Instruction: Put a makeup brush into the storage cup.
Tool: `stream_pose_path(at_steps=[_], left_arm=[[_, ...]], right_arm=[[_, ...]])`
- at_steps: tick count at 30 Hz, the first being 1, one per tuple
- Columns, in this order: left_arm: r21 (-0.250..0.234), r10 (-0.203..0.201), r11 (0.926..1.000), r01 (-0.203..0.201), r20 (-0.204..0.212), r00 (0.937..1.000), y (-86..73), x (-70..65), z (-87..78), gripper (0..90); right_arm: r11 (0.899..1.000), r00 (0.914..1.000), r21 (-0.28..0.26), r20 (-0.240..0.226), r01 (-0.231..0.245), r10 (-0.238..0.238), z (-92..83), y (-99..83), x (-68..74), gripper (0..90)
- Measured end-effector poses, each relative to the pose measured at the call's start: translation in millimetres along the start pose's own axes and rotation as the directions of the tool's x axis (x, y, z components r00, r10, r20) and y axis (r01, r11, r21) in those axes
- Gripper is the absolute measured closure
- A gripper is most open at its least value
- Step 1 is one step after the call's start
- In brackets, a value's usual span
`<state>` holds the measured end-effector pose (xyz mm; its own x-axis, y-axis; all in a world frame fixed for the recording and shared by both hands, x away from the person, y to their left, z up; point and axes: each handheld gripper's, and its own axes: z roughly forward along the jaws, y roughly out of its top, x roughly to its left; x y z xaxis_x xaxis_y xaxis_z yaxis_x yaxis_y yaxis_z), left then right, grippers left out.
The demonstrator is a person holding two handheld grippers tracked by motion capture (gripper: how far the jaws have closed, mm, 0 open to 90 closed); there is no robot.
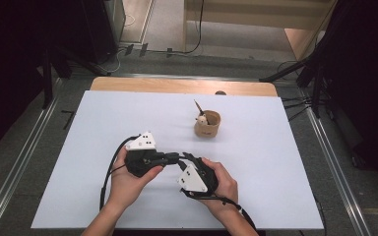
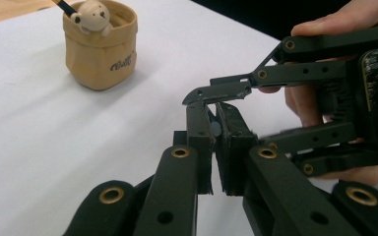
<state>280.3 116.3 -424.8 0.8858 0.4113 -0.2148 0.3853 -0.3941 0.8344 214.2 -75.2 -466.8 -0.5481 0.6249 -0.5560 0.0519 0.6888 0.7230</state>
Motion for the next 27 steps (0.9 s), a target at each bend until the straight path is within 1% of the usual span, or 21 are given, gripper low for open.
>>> stream_pose_path(at_steps=[2,3,4,6,7,9,11,13,14,15,16,17,19,20,21,22,24,25,26,27], left_arm=[[-0.016,-0.005,0.9999,0.005,-0.007,1.0000,-0.7,1.6,-2.4,86.4],[-0.020,-0.005,0.9998,0.004,-0.010,0.9999,-0.8,2.1,-3.2,86.4],[-0.027,-0.005,0.9996,0.005,-0.014,0.9999,-1.1,3.0,-4.4,86.4],[-0.040,-0.010,0.9992,0.009,-0.017,0.9998,-1.6,4.0,-5.7,86.4],[-0.045,-0.014,0.9989,0.013,-0.022,0.9997,-2.1,4.5,-6.6,86.4],[-0.051,-0.016,0.9986,0.015,-0.026,0.9995,-2.8,5.7,-7.5,86.4],[-0.062,-0.021,0.9979,0.020,-0.027,0.9994,-3.9,7.0,-8.0,86.4],[-0.076,-0.027,0.9968,0.025,-0.034,0.9991,-4.7,8.2,-9.0,86.4],[-0.083,-0.029,0.9962,0.026,-0.038,0.9989,-5.1,9.3,-10.2,86.4],[-0.093,-0.034,0.9952,0.030,-0.041,0.9986,-5.6,9.9,-10.9,86.4],[-0.103,-0.040,0.9941,0.035,-0.043,0.9983,-6.1,10.5,-11.7,86.4],[-0.111,-0.041,0.9932,0.035,-0.046,0.9981,-6.6,11.3,-12.5,86.4],[-0.124,-0.046,0.9915,0.039,-0.053,0.9975,-7.5,12.2,-14.0,86.4],[-0.135,-0.051,0.9899,0.043,-0.055,0.9972,-8.0,12.7,-15.1,86.4],[-0.142,-0.050,0.9890,0.042,-0.059,0.9970,-8.2,13.1,-15.8,86.4],[-0.155,-0.053,0.9870,0.043,-0.064,0.9965,-8.7,13.4,-17.0,86.4],[-0.177,-0.059,0.9832,0.045,-0.070,0.9959,-9.5,13.8,-18.8,86.4],[-0.193,-0.064,0.9799,0.049,-0.075,0.9951,-10.0,13.7,-19.9,86.4],[-0.205,-0.066,0.9776,0.049,-0.079,0.9947,-10.5,13.7,-20.9,86.4],[-0.214,-0.067,0.9756,0.048,-0.081,0.9944,-10.8,13.8,-21.5,86.4]], right_arm=[[0.999,0.9985,-0.010,-0.017,-0.052,0.052,-0.2,-1.3,-1.8,58.8],[0.997,0.9964,-0.011,-0.019,-0.082,0.082,-0.4,-2.0,-3.0,54.9],[0.996,0.9957,-0.018,-0.017,-0.091,0.091,-0.2,-2.5,-4.4,52.4],[0.991,0.9911,-0.020,-0.017,-0.132,0.132,-0.9,-3.7,-6.7,48.1],[0.989,0.9893,-0.030,-0.016,-0.145,0.145,-1.0,-4.5,-8.6,46.6],[0.979,0.9792,-0.035,-0.029,-0.202,0.201,-2.1,-5.8,-11.5,39.7],[0.968,0.9688,-0.041,-0.034,-0.247,0.245,-2.7,-6.5,-13.2,34.3],[0.962,0.9631,-0.051,-0.042,-0.268,0.266,-3.9,-7.0,-14.5,28.8],[0.958,0.9586,-0.054,-0.045,-0.283,0.281,-4.7,-7.0,-14.6,25.1],[0.950,0.9517,-0.058,-0.053,-0.305,0.303,-5.6,-6.8,-15.2,20.5],[0.942,0.9427,-0.062,-0.066,-0.331,0.327,-6.3,-6.6,-16.4,17.2],[0.928,0.9293,-0.067,-0.080,-0.366,0.360,-7.3,-6.5,-17.7,16.3],[0.905,0.9064,-0.079,-0.105,-0.418,0.409,-8.6,-6.9,-21.6,14.7],[0.896,0.8965,-0.079,-0.116,-0.437,0.428,-9.2,-7.2,-23.1,13.8],[0.877,0.8778,-0.086,-0.128,-0.473,0.462,-10.3,-8.1,-25.5,13.7],[0.866,0.8665,-0.088,-0.139,-0.493,0.479,-10.9,-8.9,-27.2,13.2],[0.830,0.8296,-0.088,-0.168,-0.551,0.532,-11.9,-10.9,-31.6,10.2],[0.820,0.8191,-0.087,-0.175,-0.566,0.546,-12.0,-11.5,-32.8,8.3],[0.802,0.8002,-0.083,-0.186,-0.591,0.570,-12.2,-12.0,-33.9,6.7],[0.791,0.7882,-0.080,-0.189,-0.607,0.586,-12.1,-12.3,-34.4,5.0]])
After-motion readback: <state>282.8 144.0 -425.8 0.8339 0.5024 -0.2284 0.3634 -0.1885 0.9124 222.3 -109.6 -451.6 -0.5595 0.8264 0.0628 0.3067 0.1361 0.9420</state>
